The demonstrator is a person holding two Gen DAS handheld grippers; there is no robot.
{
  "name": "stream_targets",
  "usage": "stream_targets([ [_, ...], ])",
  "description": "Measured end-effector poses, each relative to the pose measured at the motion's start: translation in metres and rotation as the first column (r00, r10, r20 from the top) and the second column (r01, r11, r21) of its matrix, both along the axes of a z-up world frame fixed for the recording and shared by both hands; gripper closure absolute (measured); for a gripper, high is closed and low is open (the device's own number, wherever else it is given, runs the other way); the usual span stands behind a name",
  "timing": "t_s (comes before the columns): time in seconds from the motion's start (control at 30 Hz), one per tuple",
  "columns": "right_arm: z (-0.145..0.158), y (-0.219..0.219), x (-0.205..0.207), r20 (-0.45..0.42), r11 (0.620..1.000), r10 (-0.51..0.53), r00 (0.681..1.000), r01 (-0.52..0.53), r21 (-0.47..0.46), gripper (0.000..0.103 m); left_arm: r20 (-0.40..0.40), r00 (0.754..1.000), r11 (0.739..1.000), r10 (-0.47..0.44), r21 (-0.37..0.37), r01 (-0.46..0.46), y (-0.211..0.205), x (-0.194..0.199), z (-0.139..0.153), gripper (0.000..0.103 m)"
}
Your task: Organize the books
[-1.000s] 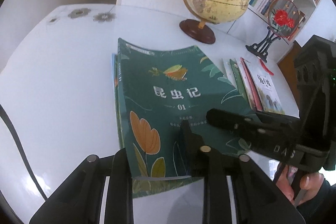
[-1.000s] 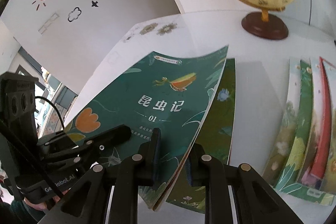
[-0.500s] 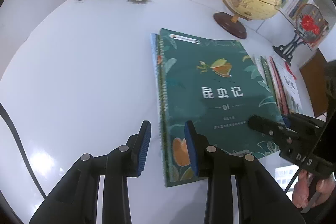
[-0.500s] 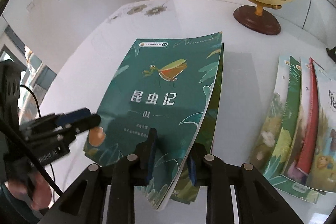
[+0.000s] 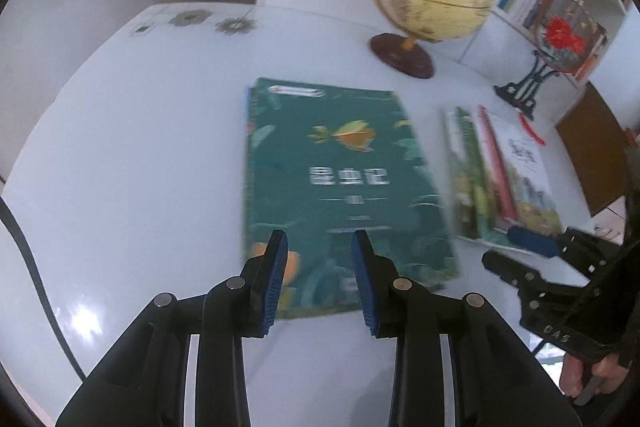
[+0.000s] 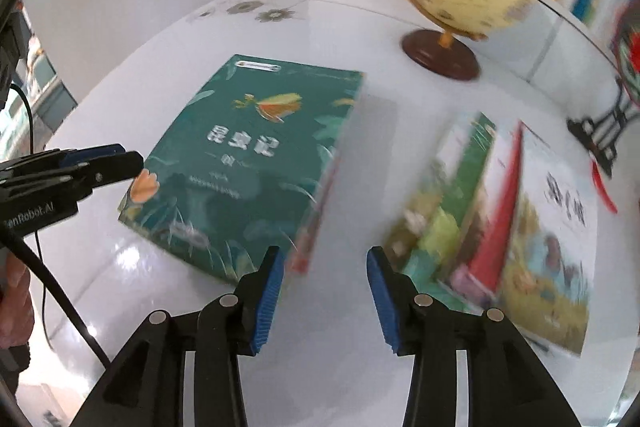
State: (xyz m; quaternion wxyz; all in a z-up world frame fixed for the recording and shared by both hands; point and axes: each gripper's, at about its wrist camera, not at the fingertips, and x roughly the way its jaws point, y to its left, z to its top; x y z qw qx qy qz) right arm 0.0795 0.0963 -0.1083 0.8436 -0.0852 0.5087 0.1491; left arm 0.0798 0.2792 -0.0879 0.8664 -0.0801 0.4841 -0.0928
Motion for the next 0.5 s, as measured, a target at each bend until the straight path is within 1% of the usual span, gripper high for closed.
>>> stream_targets([
  [0.1,0.002,-0.028,-0.016,-0.018,0.999,-0.044,0.999,0.044,0.006,0.060,0.013,1.000,1.000,-0.019,-0.021,0.019,-0.023,-0.009,0.013,0.073],
  [0.17,0.005,-0.047,-0.027,-0.026,0.998,-0.067,0.997,0.068,0.016,0.060,0.021,0.999,0.999,-0.033,-0.022,0.033,-0.040,-0.012,0.019,0.073],
  [0.23,0.010,-0.063,-0.037,-0.027,0.996,-0.083,0.996,0.083,0.022,0.060,0.028,0.997,0.997,-0.065,-0.027,0.066,-0.063,-0.015,0.026,0.073],
  [0.4,0.028,-0.116,-0.057,0.005,0.988,-0.153,0.988,0.153,0.004,0.060,0.055,0.987,0.988,-0.151,-0.034,0.153,-0.121,-0.017,0.048,0.073],
  [0.5,0.038,-0.145,-0.063,0.023,0.982,-0.188,0.982,0.188,0.009,0.059,0.072,0.981,0.982,-0.182,-0.044,0.186,-0.150,-0.017,0.059,0.073],
])
